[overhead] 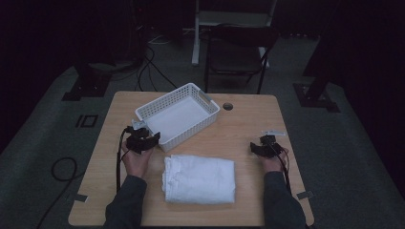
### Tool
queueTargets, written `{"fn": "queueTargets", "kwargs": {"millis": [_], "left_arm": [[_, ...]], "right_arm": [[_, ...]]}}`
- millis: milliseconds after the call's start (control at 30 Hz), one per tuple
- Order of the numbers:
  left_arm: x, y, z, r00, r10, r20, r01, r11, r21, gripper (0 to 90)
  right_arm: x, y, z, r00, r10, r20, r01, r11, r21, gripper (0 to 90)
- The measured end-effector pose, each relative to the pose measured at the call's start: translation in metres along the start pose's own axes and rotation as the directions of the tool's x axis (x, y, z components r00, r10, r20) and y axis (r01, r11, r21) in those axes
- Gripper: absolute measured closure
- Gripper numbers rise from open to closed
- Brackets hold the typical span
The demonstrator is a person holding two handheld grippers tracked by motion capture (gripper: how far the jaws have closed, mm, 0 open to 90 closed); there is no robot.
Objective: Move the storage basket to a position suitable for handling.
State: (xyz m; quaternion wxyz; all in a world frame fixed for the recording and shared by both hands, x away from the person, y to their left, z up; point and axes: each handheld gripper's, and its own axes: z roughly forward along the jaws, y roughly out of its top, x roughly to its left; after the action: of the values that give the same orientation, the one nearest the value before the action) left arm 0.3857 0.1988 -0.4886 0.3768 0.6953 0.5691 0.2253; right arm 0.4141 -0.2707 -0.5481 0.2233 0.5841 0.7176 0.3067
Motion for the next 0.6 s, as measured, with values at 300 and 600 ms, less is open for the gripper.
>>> {"fn": "queueTargets", "kwargs": {"millis": [300, 600], "left_arm": [[0.001, 0.004, 0.004, 0.9998, 0.017, 0.003, -0.017, 0.9998, 0.0, 54.2], [0.0, 0.013, 0.011, 0.9993, 0.038, 0.006, -0.038, 0.9993, 0.006, 62.6]], "right_arm": [[0.004, 0.003, -0.006, 0.9997, -0.011, -0.022, 0.01, 1.0, -0.024, 52.9], [0.019, 0.014, -0.021, 0.997, -0.046, -0.063, 0.042, 0.996, -0.075, 52.5]]}}
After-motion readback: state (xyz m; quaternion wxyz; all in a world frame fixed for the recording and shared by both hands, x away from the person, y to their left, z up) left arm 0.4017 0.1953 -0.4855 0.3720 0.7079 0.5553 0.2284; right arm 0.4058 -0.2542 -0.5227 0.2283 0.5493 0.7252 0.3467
